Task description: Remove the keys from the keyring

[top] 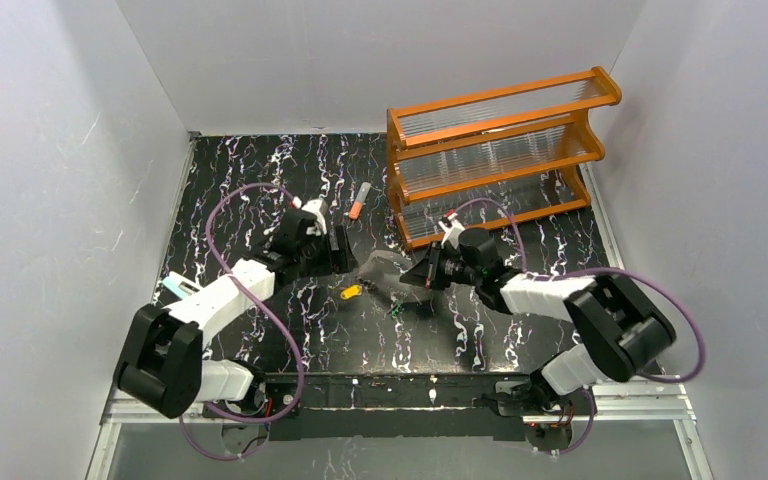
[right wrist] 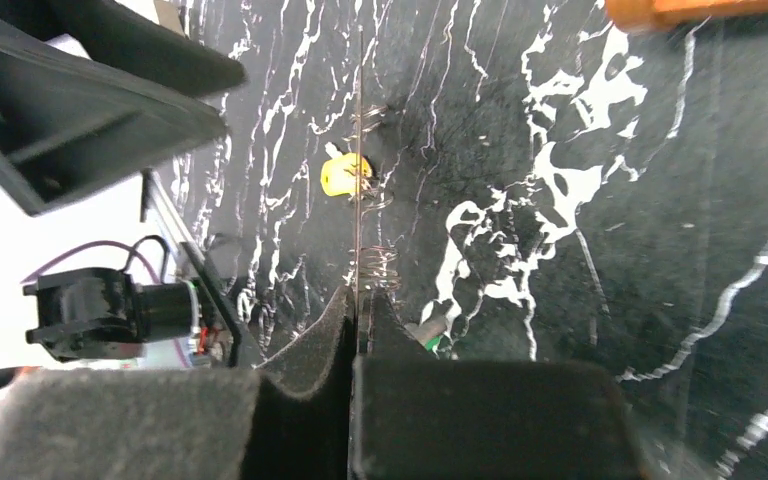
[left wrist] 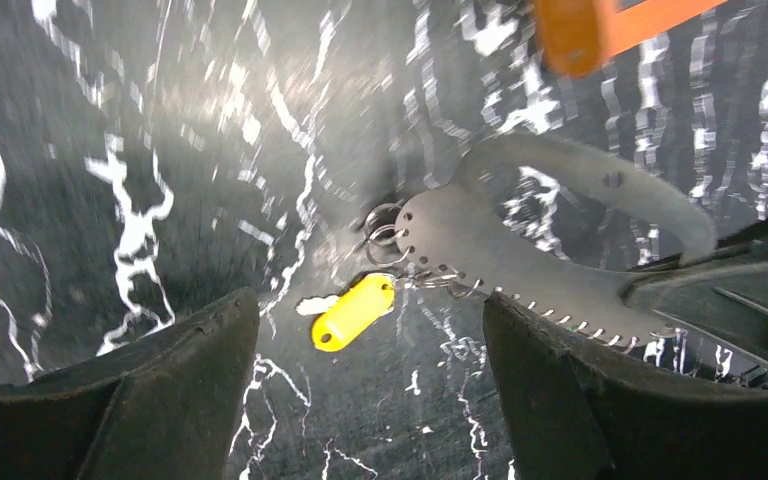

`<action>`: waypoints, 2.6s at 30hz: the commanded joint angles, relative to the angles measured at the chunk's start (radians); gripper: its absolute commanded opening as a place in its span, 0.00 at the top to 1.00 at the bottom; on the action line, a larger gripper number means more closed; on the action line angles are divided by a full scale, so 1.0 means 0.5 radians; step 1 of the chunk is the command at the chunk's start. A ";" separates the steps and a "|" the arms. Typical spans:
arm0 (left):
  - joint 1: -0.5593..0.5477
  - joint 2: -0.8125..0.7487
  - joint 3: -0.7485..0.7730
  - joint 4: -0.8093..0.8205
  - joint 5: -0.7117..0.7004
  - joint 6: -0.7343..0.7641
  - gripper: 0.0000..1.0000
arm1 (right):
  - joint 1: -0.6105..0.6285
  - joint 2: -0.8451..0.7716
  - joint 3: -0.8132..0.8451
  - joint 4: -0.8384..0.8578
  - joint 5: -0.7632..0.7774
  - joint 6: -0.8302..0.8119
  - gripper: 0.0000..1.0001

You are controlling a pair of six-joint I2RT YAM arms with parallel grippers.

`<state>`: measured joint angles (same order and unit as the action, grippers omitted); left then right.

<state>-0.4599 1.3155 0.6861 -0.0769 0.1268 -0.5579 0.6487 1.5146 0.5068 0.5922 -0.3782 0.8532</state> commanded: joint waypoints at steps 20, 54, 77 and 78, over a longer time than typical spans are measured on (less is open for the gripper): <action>-0.023 -0.170 0.635 -0.187 1.401 1.514 0.16 | -0.070 -0.646 0.635 -1.204 -0.651 -1.437 0.99; -0.258 -0.145 0.769 -0.476 1.558 1.655 1.00 | -0.035 -1.025 0.320 -0.859 -0.460 -1.594 0.28; -0.258 -0.314 1.011 -0.685 1.398 1.533 1.00 | -0.036 -1.155 -0.504 0.517 -0.392 -1.538 0.09; -0.258 -0.315 1.012 -0.683 1.408 1.523 1.00 | -0.036 -1.096 -0.493 0.568 -0.432 -1.533 0.09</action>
<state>-0.5911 1.1881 1.1458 -0.4168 0.7898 0.2401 0.6296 0.8944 0.2443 0.6151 -0.5083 0.0784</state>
